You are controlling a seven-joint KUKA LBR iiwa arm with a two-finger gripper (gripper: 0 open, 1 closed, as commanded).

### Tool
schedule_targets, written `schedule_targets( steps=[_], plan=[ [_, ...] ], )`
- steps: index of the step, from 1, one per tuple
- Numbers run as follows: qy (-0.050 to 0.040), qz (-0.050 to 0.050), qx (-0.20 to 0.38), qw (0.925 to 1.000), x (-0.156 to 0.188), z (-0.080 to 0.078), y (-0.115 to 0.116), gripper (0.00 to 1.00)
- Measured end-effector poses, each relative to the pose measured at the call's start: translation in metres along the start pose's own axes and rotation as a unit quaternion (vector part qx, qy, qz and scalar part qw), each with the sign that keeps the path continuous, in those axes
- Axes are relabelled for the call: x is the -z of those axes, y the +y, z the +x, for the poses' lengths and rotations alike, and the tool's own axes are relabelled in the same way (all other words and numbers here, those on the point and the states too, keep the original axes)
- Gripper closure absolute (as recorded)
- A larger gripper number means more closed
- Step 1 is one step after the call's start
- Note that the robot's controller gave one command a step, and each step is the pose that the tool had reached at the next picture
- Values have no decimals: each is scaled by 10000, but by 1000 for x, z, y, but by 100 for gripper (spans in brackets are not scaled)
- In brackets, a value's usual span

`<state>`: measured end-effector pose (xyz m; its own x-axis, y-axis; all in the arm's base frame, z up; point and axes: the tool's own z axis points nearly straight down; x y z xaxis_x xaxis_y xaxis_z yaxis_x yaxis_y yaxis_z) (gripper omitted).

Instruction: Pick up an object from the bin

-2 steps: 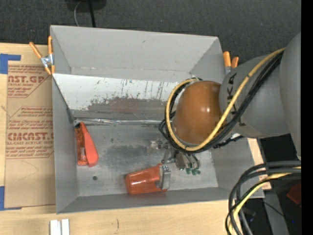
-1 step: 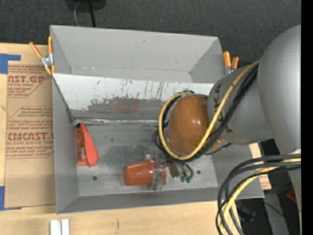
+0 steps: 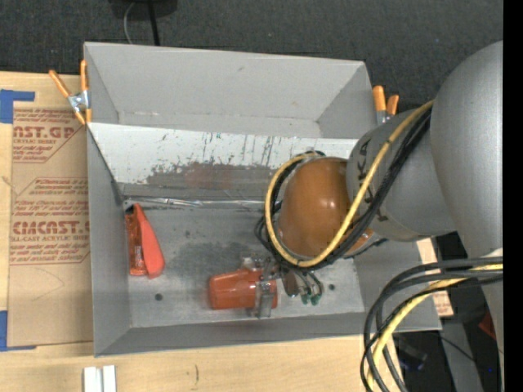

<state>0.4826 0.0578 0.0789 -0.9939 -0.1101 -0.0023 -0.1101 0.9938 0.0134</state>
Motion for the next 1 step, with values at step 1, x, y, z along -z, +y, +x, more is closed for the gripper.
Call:
schedule_targets(
  steps=[1],
  plan=[
    [-5, -3, 409, 9992, 106, -4, 4, 100]
  ],
)
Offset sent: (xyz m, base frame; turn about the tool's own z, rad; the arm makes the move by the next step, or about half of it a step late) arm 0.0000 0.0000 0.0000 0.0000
